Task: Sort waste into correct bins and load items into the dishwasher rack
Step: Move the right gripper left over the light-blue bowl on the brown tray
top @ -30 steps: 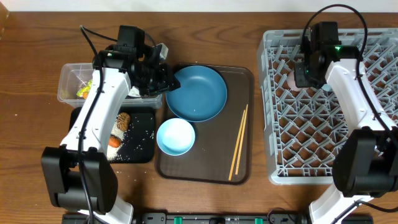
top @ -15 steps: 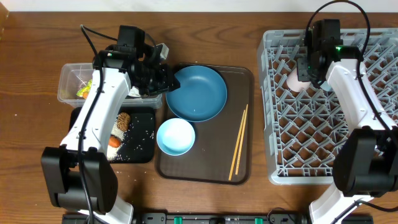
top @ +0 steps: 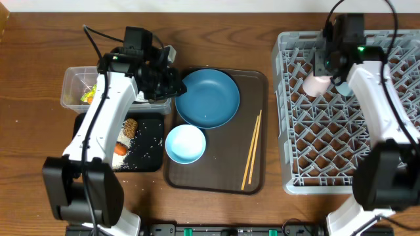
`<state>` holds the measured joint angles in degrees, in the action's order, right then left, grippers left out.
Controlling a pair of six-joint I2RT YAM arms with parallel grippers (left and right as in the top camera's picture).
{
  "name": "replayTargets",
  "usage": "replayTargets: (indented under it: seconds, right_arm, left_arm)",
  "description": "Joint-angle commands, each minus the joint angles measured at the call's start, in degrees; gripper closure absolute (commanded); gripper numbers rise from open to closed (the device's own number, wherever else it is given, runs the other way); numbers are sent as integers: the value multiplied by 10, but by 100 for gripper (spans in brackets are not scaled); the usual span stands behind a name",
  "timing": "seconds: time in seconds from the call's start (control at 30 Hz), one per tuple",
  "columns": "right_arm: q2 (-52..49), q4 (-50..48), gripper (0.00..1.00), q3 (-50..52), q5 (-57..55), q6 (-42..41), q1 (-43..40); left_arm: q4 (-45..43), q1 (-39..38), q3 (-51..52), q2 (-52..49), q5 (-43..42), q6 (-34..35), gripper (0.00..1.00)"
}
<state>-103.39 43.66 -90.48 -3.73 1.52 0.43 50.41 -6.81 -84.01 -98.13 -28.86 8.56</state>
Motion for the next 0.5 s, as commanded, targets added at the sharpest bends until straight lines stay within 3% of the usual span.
replayTargets:
  seconds: [0.0, 0.17, 0.47]
  right_arm:
    - [97, 1, 40, -37, 123, -7, -3]
    - [160, 54, 39, -36, 147, -17, 11]
    - [149, 105, 36, -27, 147, -17, 105]
  left_arm:
    - [2, 1, -3, 46, 67, 5, 74]
    - [5, 1, -3, 67, 149, 21, 74]
    - [14, -12, -3, 56, 155, 26, 74]
